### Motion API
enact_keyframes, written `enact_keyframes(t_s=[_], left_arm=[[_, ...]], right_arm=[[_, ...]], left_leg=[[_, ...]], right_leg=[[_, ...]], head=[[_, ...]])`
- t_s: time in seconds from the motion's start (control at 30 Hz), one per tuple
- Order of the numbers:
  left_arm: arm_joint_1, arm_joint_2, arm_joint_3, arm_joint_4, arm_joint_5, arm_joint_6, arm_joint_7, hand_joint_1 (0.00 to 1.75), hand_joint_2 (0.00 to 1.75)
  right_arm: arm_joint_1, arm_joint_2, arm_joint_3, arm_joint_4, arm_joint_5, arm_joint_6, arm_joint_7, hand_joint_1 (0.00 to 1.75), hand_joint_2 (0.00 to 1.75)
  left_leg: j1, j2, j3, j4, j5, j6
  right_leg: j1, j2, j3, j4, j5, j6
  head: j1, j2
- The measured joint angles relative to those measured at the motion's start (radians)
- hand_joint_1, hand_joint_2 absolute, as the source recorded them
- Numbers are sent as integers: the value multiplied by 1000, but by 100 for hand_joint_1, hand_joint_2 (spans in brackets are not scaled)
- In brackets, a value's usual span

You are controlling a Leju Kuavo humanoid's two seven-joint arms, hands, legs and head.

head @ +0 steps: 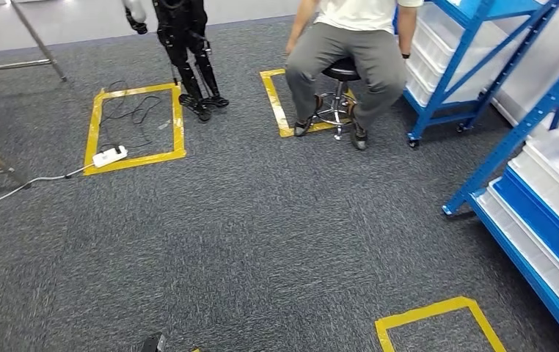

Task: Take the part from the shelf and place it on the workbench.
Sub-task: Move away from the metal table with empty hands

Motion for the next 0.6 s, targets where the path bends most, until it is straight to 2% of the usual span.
enact_keyframes(t_s=[0.03, 0.07, 0.1, 0.13, 0.17, 0.2, 0.23, 0.27, 0.3, 0.33, 0.37, 0.4, 0.43, 0.5, 0.53, 0.57, 0.6], left_arm=[[0, 1, 0, 0, -1, -6, 2, 0, 0], [0, 2, 0, 0, -4, -8, 4, 0, 0], [0, 3, -2, 0, -11, -7, 6, 0, 0], [-2, 4, -4, 0, -20, -4, 8, 0, 0], [-4, 5, -8, 0, -30, 0, 9, 0, 0], [-5, 7, -12, 0, -38, 5, 10, 0, 0], [-4, 11, -15, 0, -42, 8, 10, 0, 0], [-2, 14, -17, 0, -44, 11, 10, 0, 0], [2, 17, -17, 0, -44, 12, 8, 0, 0], [7, 20, -17, 0, -44, 12, 5, 0, 0], [12, 22, -17, 0, -44, 12, 2, 0, 0], [15, 24, -18, 1, -44, 12, -2, 0, 0], [16, 26, -18, 1, -45, 12, -5, 0, 0], [16, 30, -18, 1, -45, 11, -9, 0, 0], [16, 33, -18, 1, -45, 10, -10, 0, 0], [15, 35, -18, 1, -45, 9, -10, 0, 0], [14, 36, -18, 1, -45, 7, -10, 0, 0]], right_arm=[[1, -1, -6, 0, -9, -1, -2, 0, 175], [2, -2, -14, 0, -20, -2, -5, 0, 175], [4, -4, -24, 0, -34, -4, -10, 0, 175], [4, -6, -36, 0, -47, -5, -17, 0, 175], [5, -9, -49, 0, -60, -6, -26, 0, 175], [5, -12, -61, 0, -71, -6, -35, 0, 175], [3, -14, -73, 0, -79, -4, -42, 0, 175], [1, -18, -83, 0, -85, -1, -49, 0, 175], [-2, -22, -92, 0, -89, 2, -53, 0, 175], [-5, -25, -102, 0, -92, 4, -56, 0, 175], [-6, -28, -110, 0, -93, 7, -58, 0, 175], [-6, -32, -117, 0, -91, 10, -61, 0, 175], [-6, -36, -121, 0, -86, 14, -64, 0, 175], [-6, -42, -124, 0, -74, 25, -71, 0, 175], [-6, -45, -124, 0, -70, 28, -73, 0, 175], [-6, -47, -125, 0, -67, 31, -76, 0, 175], [-5, -48, -126, 0, -66, 34, -77, 0, 175]], left_leg=[[-1, 9, 2, 3, -5, -10], [0, 19, 5, 5, -9, -19], [2, 30, 11, 5, -13, -27], [6, 39, 16, 5, -16, -35], [12, 32, 18, 13, -25, -42], [17, 12, 12, 37, -44, -46], [21, -19, -4, 81, -75, -49], [22, -54, -30, 146, -113, -49], [22, -76, -62, 215, -147, -48], [21, -88, -88, 268, -166, -46], [20, -93, -102, 291, -164, -42], [20, -96, -99, 274, -142, -37], [18, -103, -78, 219, -103, -30], [14, -140, -24, 91, -39, -14], [10, -153, -6, 50, -23, -8], [6, -160, 0, 34, -21, -5], [2, -152, 0, 32, -20, -2]], right_leg=[[2, -15, 21, -36, 12, -5], [6, -20, 26, -47, 18, -15], [11, -11, 23, -48, 20, -26], [9, 3, 23, -48, 22, -38], [8, 16, 24, -50, 23, -48], [6, 28, 26, -52, 26, -58], [4, 40, 31, -53, 28, -66], [7, 52, 31, -53, 29, -71], [11, 66, 31, -52, 30, -76], [16, 82, 31, -52, 30, -77], [21, 98, 32, -51, 30, -79], [24, 114, 33, -50, 30, -79], [27, 130, 34, -48, 30, -79], [30, 156, 34, -47, 31, -77], [30, 166, 32, -47, 32, -74], [29, 174, 29, -48, 34, -70], [29, 181, 26, -50, 36, -64]], head=[[-1, 0], [-1, 0], [-2, 0], [-2, 0], [-4, 0], [-6, 0], [-8, 0], [-11, 0], [-13, 0], [-13, 0], [-13, 0], [-13, 0], [-13, 0], [-12, 0], [-13, 0], [-14, 0], [-15, 0]])
